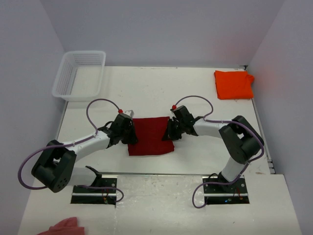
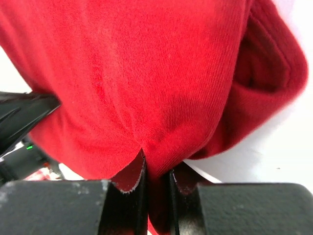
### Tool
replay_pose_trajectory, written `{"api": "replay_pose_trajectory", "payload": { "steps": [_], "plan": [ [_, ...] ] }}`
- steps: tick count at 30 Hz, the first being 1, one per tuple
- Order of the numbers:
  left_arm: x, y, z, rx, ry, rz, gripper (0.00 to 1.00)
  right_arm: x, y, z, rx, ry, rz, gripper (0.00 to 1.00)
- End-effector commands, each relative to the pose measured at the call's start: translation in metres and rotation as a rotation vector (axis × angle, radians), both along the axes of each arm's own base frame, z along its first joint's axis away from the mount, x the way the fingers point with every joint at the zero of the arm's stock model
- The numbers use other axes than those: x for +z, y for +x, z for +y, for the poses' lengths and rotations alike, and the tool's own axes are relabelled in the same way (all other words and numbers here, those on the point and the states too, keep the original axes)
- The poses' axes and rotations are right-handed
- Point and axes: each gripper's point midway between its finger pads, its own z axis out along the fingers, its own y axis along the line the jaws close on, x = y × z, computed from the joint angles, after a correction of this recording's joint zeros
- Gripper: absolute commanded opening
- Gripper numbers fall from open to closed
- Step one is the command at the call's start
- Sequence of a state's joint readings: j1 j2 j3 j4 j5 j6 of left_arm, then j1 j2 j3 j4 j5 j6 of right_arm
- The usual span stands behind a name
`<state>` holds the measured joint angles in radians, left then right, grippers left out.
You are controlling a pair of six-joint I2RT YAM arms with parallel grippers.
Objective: Fold and stack the t-shirts
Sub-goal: Put the neatly folded tshirt into the corner of the board with the right arm
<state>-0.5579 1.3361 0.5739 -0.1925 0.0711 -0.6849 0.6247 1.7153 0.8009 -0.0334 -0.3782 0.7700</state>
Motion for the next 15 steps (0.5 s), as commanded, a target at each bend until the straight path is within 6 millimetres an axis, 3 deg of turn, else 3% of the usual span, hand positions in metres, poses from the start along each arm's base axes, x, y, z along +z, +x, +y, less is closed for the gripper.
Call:
{"api": "replay_pose_trajectory", "payload": {
  "steps": [1, 5, 8, 11, 12, 15],
  "plan": [
    [0.02, 0.011, 0.005, 0.004, 0.035, -0.082, 0.0, -0.01, 0.019, -0.028, 0.02, -0.222, -0.073, 0.0],
    [0.056, 0.021, 0.004, 0.016, 0.029, -0.162, 0.0, 0.011, 0.044, -0.037, 0.032, -0.338, -0.159, 0.0],
    [0.07, 0.023, 0.004, 0.016, 0.024, -0.194, 0.0, 0.031, 0.061, -0.043, 0.035, -0.399, -0.221, 0.0],
    [0.07, 0.02, 0.004, 0.005, 0.018, -0.186, 0.01, 0.047, 0.075, -0.047, 0.053, -0.463, -0.258, 0.0],
    [0.069, 0.018, 0.002, 0.0, 0.014, -0.18, 0.01, 0.058, 0.088, -0.048, 0.033, -0.49, -0.297, 0.0],
    [0.063, 0.013, 0.001, -0.012, 0.009, -0.165, 0.01, 0.065, 0.107, -0.059, 0.024, -0.599, -0.329, 0.0]
  ]
}}
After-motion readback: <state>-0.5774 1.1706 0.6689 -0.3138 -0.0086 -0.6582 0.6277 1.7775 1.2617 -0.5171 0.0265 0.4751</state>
